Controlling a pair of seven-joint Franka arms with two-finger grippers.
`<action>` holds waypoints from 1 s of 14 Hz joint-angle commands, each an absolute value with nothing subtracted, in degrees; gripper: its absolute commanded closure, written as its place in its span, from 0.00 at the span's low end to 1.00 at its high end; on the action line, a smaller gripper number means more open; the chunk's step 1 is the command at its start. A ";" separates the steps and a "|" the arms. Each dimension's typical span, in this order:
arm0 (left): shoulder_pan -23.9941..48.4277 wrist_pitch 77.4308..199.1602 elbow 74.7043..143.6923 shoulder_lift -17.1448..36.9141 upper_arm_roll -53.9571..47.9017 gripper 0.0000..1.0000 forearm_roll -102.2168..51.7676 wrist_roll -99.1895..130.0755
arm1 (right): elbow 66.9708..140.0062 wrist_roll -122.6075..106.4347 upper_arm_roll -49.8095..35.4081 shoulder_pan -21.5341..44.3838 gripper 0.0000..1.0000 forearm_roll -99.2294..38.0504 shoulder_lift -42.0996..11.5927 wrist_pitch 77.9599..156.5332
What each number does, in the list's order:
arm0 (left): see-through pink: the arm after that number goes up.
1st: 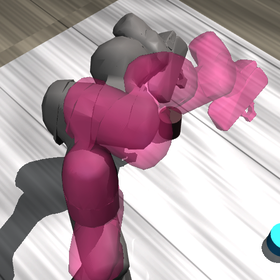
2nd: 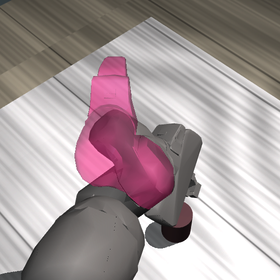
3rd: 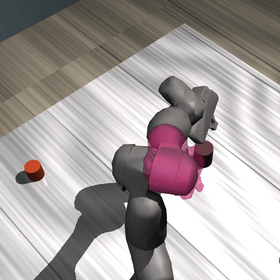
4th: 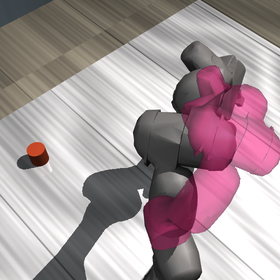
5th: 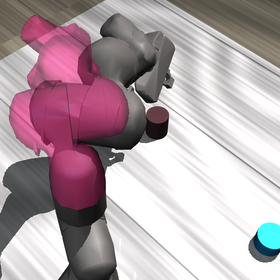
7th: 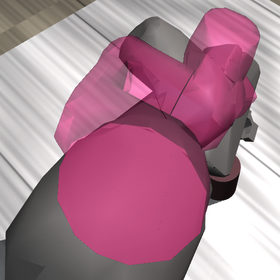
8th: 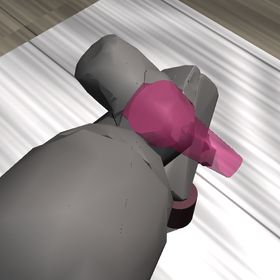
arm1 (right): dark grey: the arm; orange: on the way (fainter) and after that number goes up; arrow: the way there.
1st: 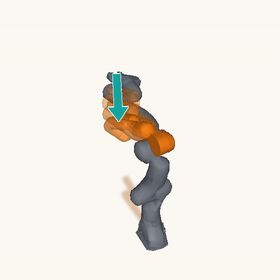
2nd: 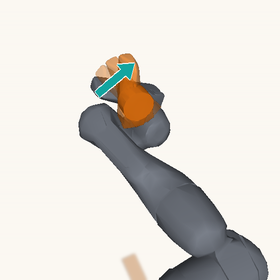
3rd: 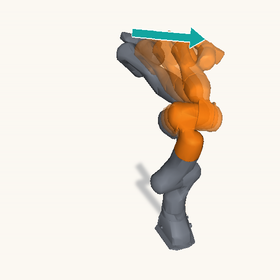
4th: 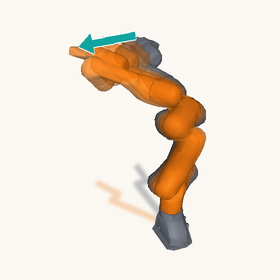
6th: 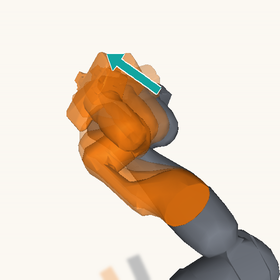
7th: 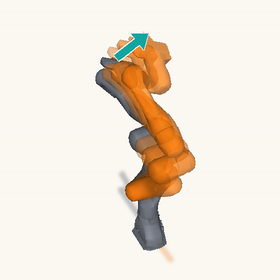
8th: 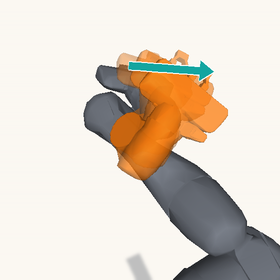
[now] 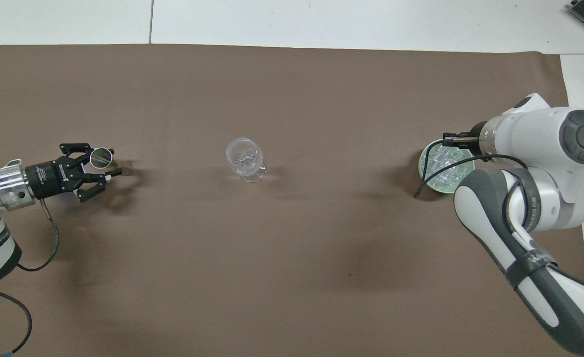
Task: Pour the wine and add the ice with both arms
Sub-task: 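Carry the metal cup back while the right gripper grasps the ice cup, then set down the metal cup while the right gripper lifts the ice cup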
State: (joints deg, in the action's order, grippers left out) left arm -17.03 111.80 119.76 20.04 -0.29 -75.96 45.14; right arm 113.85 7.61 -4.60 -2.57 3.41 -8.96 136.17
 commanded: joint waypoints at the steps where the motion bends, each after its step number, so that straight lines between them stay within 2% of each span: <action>1: -17.49 112.24 121.64 18.28 -0.53 0.00 -76.20 44.21 | 111.98 8.96 -5.18 -2.81 1.00 3.43 -5.20 128.79; 6: -17.84 112.24 118.48 16.01 -0.26 0.00 -60.51 44.21 | 103.03 10.01 -7.90 -2.81 1.00 2.90 -2.90 114.19; 12: -16.88 111.71 112.08 10.90 -0.44 0.00 -39.33 43.42 | 97.39 18.88 -14.75 -2.64 1.00 -3.69 -4.74 111.71; 14: -16.44 111.80 109.96 10.20 -0.44 0.00 -36.22 41.58 | 95.63 23.36 -15.73 1.12 1.00 -3.26 -6.15 111.01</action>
